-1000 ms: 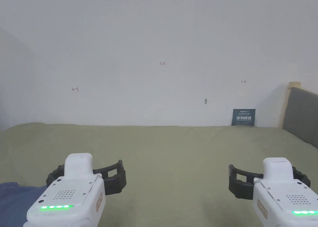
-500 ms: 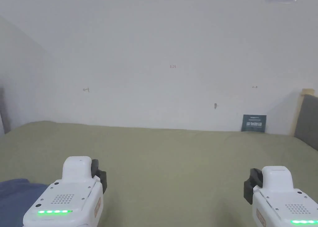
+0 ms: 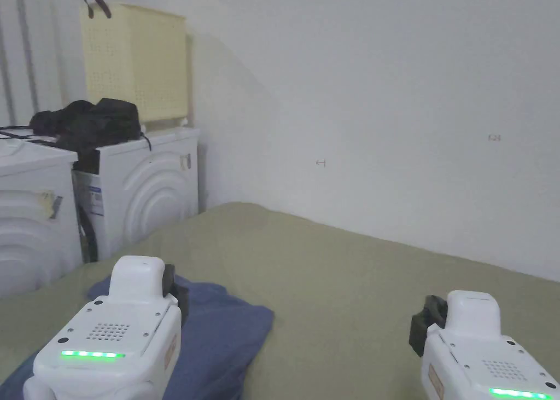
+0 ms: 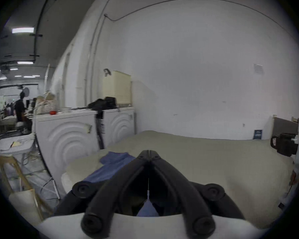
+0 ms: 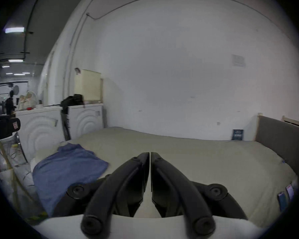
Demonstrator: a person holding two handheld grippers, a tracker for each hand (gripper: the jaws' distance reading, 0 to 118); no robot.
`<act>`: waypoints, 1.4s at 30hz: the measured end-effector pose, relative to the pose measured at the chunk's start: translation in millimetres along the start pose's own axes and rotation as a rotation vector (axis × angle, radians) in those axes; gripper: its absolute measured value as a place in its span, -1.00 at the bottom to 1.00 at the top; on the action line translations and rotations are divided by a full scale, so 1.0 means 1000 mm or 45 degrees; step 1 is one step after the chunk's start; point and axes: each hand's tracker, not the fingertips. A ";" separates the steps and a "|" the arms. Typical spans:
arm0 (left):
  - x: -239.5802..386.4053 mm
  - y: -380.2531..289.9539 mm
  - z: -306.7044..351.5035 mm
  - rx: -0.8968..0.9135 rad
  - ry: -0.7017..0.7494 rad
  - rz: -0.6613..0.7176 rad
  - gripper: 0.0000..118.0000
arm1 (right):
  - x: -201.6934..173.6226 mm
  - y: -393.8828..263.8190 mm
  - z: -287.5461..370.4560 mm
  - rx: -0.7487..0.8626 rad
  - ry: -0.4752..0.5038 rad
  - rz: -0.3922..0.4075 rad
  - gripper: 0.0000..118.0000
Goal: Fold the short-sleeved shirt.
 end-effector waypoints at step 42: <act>0.020 -0.119 -0.379 -1.563 -0.303 -0.128 -1.00 | -0.056 -0.099 -0.169 -0.222 0.158 0.007 -0.86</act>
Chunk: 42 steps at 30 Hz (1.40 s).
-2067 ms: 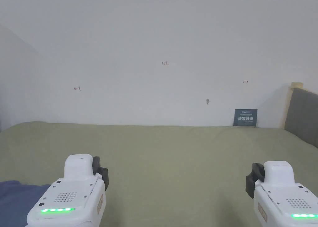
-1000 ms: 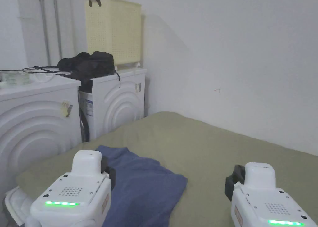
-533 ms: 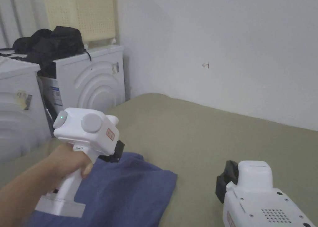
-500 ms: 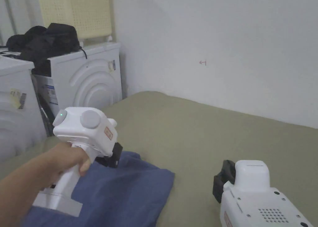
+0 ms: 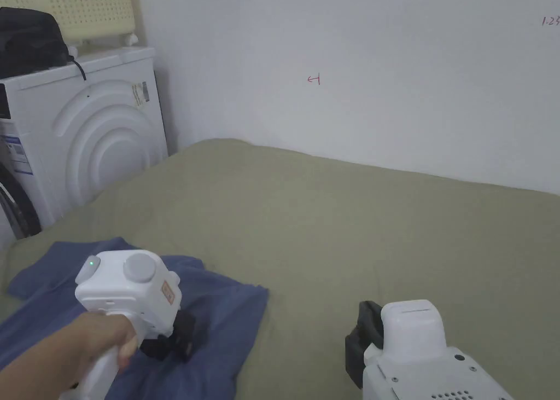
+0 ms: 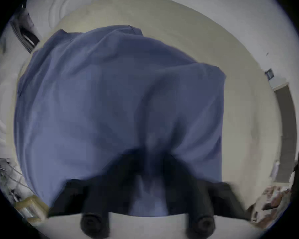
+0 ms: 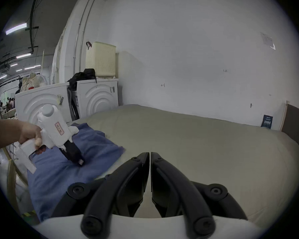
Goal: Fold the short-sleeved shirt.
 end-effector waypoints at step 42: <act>0.566 -0.068 0.158 0.272 -0.908 -1.055 -1.00 | 0.317 -0.021 0.305 0.017 -1.058 -0.100 -0.86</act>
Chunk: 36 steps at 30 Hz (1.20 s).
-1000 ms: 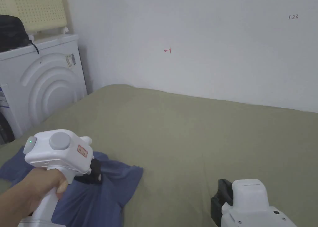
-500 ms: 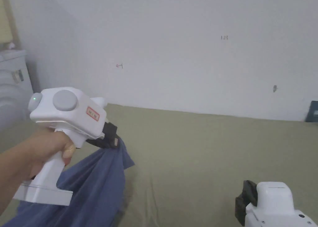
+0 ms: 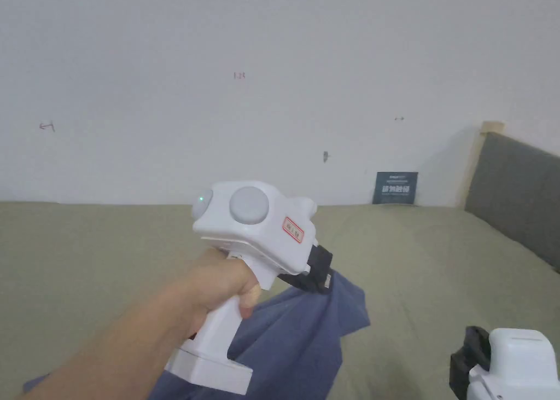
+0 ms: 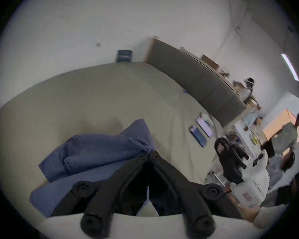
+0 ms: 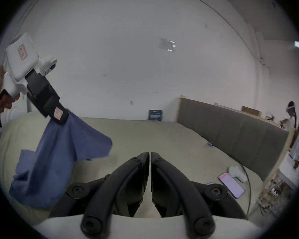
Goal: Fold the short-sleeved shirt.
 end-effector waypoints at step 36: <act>-0.100 -0.309 0.162 0.743 0.960 0.496 -1.00 | -0.043 -0.019 -0.004 -0.069 0.145 0.032 -0.86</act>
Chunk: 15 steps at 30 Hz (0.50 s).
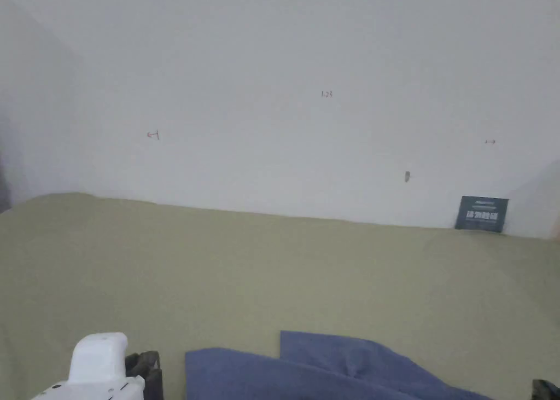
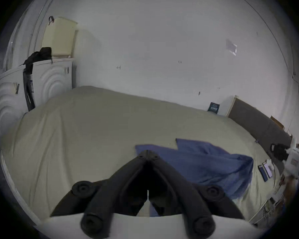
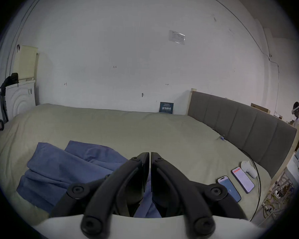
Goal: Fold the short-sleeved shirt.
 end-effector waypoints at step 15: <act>0.008 0.068 -0.164 -0.562 -0.117 -0.161 -0.95 | 0.004 0.002 -0.035 -0.006 0.020 0.061 -0.86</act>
